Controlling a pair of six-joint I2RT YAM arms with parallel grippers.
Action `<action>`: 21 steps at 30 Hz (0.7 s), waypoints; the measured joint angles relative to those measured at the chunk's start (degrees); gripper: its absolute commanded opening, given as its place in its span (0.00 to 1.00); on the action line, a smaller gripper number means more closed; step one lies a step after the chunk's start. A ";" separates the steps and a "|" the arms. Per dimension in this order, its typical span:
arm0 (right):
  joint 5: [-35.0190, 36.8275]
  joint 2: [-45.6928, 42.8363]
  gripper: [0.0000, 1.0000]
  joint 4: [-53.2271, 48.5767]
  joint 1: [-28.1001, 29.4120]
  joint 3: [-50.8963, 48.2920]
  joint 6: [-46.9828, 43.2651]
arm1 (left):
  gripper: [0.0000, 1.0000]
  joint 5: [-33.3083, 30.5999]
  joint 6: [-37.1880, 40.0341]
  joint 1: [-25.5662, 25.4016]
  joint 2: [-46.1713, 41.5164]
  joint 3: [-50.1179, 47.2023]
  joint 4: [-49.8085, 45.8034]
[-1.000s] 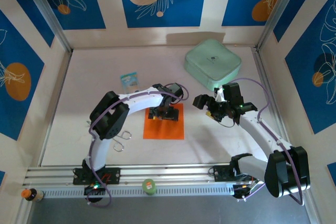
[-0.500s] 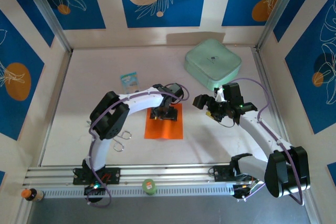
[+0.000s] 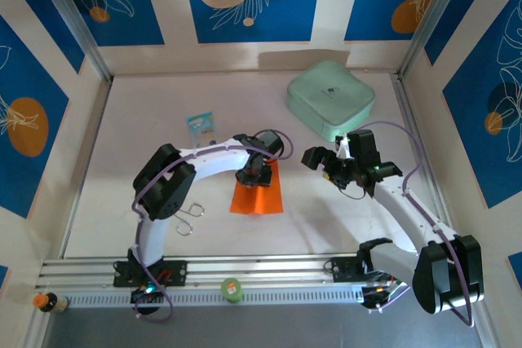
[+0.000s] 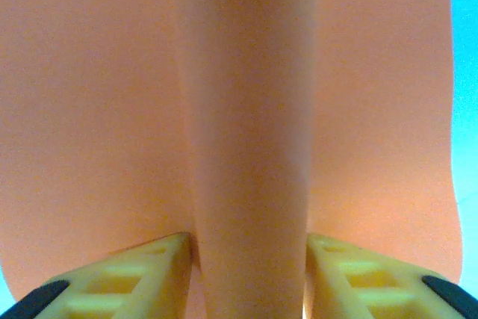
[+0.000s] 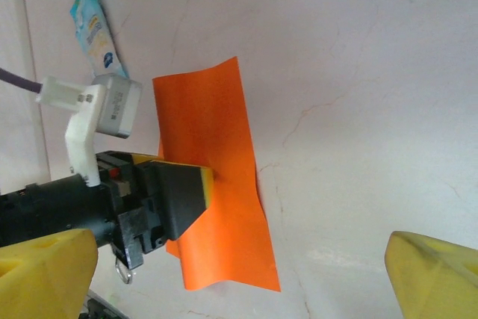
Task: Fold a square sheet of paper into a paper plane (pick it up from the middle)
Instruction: First fold the square sheet of paper in half at the center of the table.
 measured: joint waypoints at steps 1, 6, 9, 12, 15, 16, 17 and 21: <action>1.01 -0.02 0.99 -0.70 0.15 0.02 -0.11 | 0.42 0.50 0.39 0.00 -0.81 -0.63 1.09; 6.32 -0.70 0.99 -5.03 0.42 1.38 -0.52 | 0.41 6.93 1.40 0.22 -7.28 -5.18 9.42; 7.89 -2.29 0.99 -5.70 0.09 2.14 -0.94 | 0.40 13.57 1.16 1.20 -10.49 -7.28 16.33; 7.78 -3.98 0.99 -5.66 -1.03 2.27 -0.94 | 0.40 20.70 -0.35 2.62 -11.34 -9.64 23.85; 6.36 -4.96 0.99 -5.09 -3.21 2.23 -0.37 | 0.39 27.78 -3.34 4.35 -11.34 -13.05 31.71; 5.42 -5.18 0.99 -4.72 -4.15 2.12 -0.20 | 0.39 29.64 -4.26 4.74 -11.32 -13.92 33.62; 4.15 -5.42 0.99 -4.02 -5.33 1.86 0.15 | 0.39 31.54 -5.18 5.11 -11.28 -14.62 35.50; -0.83 -5.62 0.99 -1.64 -9.07 0.42 1.07 | 0.40 36.26 -7.30 5.44 -11.08 -15.56 40.61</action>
